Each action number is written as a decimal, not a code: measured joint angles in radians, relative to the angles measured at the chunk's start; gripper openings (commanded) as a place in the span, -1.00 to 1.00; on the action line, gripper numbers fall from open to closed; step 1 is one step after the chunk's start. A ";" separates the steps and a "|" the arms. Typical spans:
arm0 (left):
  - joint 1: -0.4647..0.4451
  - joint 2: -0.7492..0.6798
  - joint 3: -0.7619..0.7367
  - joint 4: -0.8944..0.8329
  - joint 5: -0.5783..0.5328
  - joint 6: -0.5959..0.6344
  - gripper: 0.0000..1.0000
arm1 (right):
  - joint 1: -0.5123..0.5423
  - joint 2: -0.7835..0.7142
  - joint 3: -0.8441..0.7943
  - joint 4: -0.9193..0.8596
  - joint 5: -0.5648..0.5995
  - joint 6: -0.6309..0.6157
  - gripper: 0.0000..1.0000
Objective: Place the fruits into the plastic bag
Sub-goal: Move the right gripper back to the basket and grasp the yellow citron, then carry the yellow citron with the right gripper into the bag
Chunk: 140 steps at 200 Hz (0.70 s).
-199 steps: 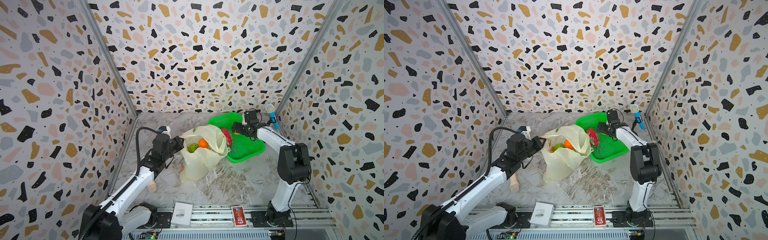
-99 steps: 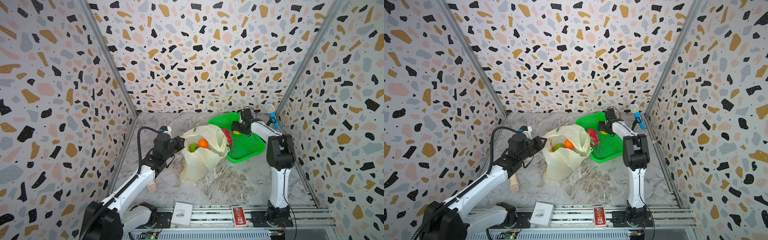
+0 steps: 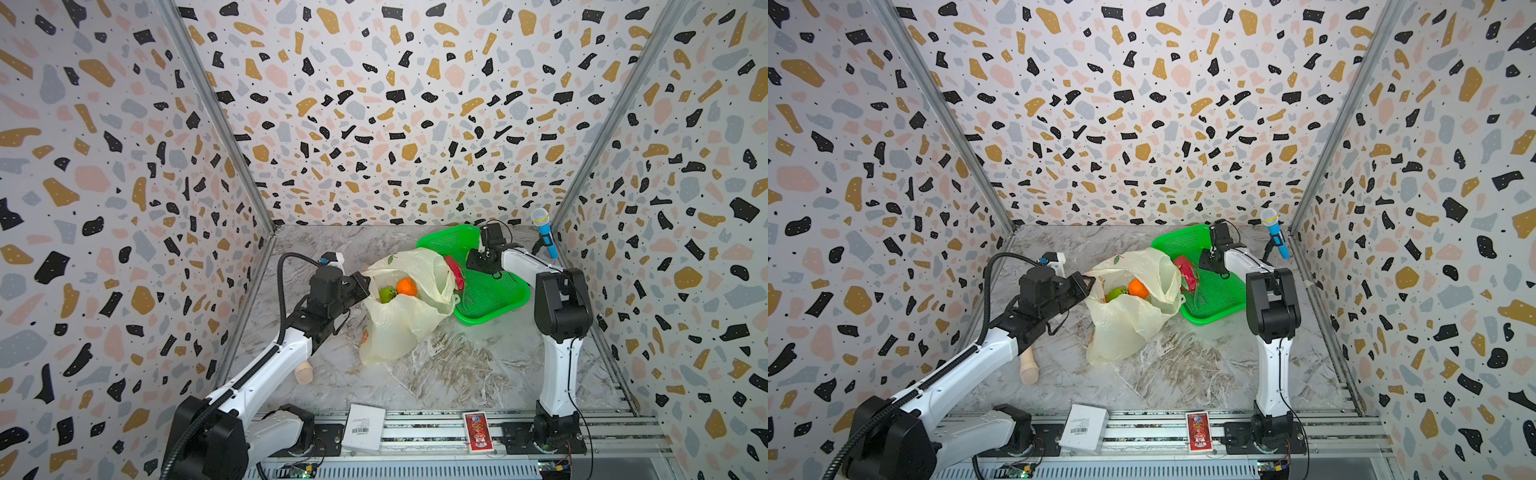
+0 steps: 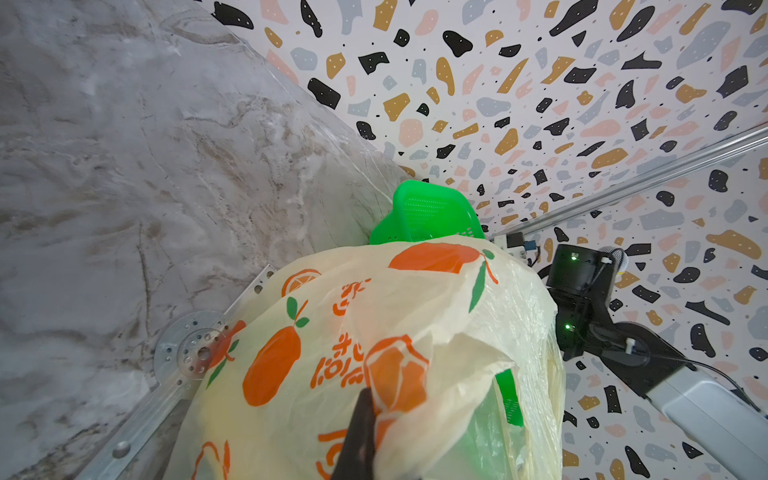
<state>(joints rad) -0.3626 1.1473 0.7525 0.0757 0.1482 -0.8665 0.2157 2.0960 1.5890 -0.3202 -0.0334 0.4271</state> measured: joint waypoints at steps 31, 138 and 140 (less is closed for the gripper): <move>0.000 0.002 0.000 -0.002 0.001 0.000 -1.00 | 0.022 -0.239 -0.113 0.023 -0.037 0.002 -0.21; 0.000 -0.003 0.000 -0.003 0.035 0.003 -1.00 | 0.595 -0.614 -0.313 0.200 -0.269 -0.055 -0.10; 0.000 -0.005 0.000 -0.003 0.035 0.003 -1.00 | 0.600 -0.603 -0.315 0.199 -0.270 -0.055 -0.10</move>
<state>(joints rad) -0.3626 1.1427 0.7525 0.0723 0.1829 -0.8635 0.8158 1.4925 1.2739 -0.1211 -0.3038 0.3725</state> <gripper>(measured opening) 0.047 0.473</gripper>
